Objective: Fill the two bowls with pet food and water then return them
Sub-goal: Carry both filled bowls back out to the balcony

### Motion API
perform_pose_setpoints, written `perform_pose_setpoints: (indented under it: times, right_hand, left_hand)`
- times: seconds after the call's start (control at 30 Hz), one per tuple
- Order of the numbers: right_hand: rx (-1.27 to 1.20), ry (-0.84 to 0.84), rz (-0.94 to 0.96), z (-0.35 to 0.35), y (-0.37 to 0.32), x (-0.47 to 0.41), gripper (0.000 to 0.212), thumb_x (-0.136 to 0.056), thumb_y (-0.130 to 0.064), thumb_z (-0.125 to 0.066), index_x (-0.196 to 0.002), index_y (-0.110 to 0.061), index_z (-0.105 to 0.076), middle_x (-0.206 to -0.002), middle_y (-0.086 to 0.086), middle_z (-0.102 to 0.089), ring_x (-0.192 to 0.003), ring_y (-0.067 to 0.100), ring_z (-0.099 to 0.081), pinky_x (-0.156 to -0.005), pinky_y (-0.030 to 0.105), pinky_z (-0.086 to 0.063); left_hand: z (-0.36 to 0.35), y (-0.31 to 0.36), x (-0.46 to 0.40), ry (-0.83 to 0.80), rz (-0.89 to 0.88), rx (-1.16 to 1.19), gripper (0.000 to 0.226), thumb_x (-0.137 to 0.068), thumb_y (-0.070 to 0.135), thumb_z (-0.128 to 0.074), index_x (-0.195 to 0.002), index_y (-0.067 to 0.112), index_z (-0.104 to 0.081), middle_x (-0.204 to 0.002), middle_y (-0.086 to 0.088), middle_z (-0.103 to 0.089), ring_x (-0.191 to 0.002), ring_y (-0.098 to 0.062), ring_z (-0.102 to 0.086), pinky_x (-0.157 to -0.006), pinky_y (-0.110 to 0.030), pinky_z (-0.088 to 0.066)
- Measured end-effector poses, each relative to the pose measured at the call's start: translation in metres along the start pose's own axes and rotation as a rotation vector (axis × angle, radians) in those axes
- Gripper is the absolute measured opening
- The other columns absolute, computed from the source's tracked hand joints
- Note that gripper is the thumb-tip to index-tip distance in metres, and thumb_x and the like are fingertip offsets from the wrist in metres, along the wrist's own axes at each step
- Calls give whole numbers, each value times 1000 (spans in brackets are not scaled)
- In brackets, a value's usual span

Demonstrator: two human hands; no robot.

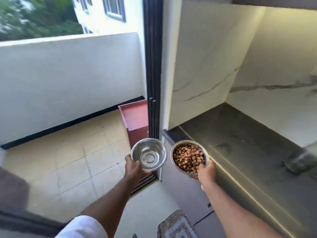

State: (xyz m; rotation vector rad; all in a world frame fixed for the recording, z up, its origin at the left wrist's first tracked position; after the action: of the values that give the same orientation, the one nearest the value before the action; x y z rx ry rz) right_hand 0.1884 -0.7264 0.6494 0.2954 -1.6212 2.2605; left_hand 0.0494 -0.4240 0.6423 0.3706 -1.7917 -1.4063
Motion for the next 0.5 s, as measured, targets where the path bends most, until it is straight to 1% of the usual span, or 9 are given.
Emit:
perform_pose_setpoints:
  times: [0.07,0.13,0.2,0.23,0.27,0.37,0.43,0.5]
  right_hand:
    - [2,-64,1,-37,-7,5,23,-102,-1,-49,-121,-14,-50,-107,15,-59,-88,32,-67,-50,52,-62]
    - [9,-111,6,-71,-13,10,25,-100,1,-48,-121,-12,-51,-110,17,-60,-95,38,-67,-56,59,-63]
    - [32,-159,21,-108,-16,15,26,-97,4,-47,-118,-11,-52,-110,17,-62,-98,40,-67,-61,61,-63]
    - [49,-181,25,-126,-16,17,28,-96,4,-46,-118,-11,-52,-112,16,-62,-98,40,-67,-62,61,-63]
    - [66,-198,25,-141,-16,19,30,-95,4,-46,-119,-11,-52,-113,16,-62,-99,40,-67,-64,61,-64]
    - [123,-258,7,-198,-10,22,33,-94,3,-48,-123,-12,-51,-114,17,-63,-99,40,-68,-71,61,-64]
    - [134,-286,3,-233,-5,24,36,-93,4,-49,-125,-13,-50,-115,17,-64,-101,40,-68,-75,62,-63]
    - [133,-311,-1,-264,-2,26,38,-92,6,-49,-125,-13,-50,-117,18,-65,-103,40,-68,-80,63,-61]
  left_hand:
    - [38,-1,-10,67,11,9,39,-93,-11,-36,-123,16,-35,-129,-16,-44,-103,-48,-67,-54,-43,-63]
    - [73,-4,-21,125,27,23,43,-93,-10,-34,-126,17,-34,-128,-14,-44,-86,-40,-73,-54,-41,-63]
    - [108,-5,-33,182,49,38,46,-92,-10,-31,-127,20,-33,-124,-11,-46,-66,-32,-75,-52,-38,-62]
    - [124,-5,-39,209,61,43,47,-92,-10,-31,-127,22,-32,-124,-10,-46,-61,-31,-74,-51,-37,-62]
    - [138,-6,-44,233,69,46,48,-92,-10,-30,-126,24,-32,-123,-10,-46,-61,-32,-74,-51,-36,-62]
    - [182,-7,-63,293,79,69,49,-93,-9,-32,-127,25,-30,-127,-11,-45,-74,-37,-72,-52,-37,-62]
    - [208,-7,-75,321,74,82,47,-95,-8,-35,-130,23,-30,-131,-11,-43,-81,-35,-71,-53,-39,-63]
    - [230,-11,-89,339,82,91,46,-96,-7,-37,-131,22,-30,-133,-10,-43,-82,-33,-72,-55,-41,-63]
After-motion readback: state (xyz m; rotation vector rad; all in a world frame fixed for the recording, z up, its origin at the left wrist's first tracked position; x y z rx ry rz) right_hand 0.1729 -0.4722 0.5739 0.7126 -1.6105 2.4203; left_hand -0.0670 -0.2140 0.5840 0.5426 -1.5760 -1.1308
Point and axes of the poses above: each hand's wrist, its own x-axis away from the middle knuckle, its own z-axis out of the back of the hand, y = z × x, the point moved 7 cm from there along -x, towards the middle knuckle
